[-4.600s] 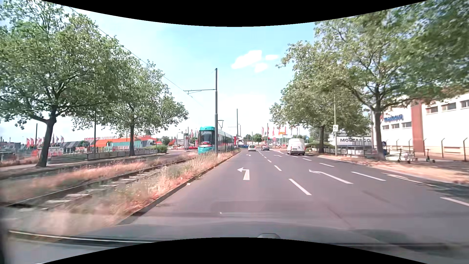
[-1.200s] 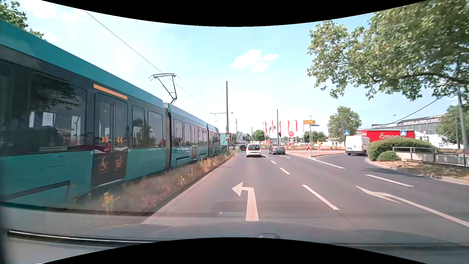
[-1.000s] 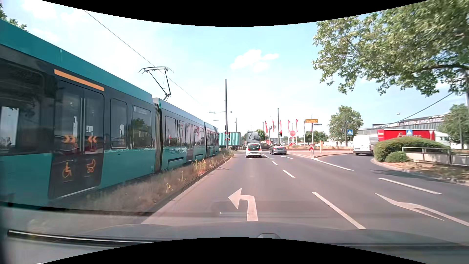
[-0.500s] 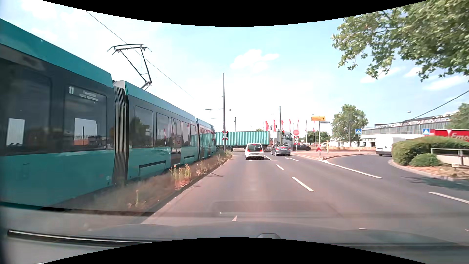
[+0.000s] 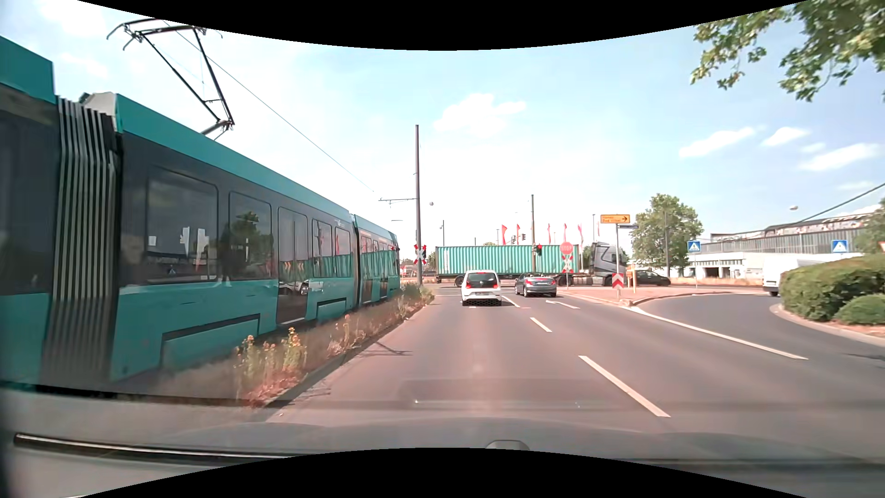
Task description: Follow the waypoints while adhering to traffic rules and regulations
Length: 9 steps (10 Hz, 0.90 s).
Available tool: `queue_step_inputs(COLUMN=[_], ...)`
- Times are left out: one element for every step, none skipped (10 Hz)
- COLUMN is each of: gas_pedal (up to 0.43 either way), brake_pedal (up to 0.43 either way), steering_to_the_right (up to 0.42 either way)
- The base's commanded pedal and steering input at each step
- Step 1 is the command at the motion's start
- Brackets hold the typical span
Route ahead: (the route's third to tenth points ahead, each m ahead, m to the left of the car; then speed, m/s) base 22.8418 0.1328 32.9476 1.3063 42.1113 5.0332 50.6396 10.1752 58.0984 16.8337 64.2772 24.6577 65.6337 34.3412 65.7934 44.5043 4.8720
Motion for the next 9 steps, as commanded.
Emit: queue_step_inputs(gas_pedal=[0.000, 0.000, 0.000, 0.000, 0.000, 0.000, 0.000, 0.000, 0.000], brake_pedal=[0.165, 0.165, 0.165, 0.165, 0.165, 0.165, 0.165, 0.165, 0.165], steering_to_the_right=[-0.003, -0.003, -0.003, -0.003, -0.003, -0.003, -0.003, -0.003, -0.003])
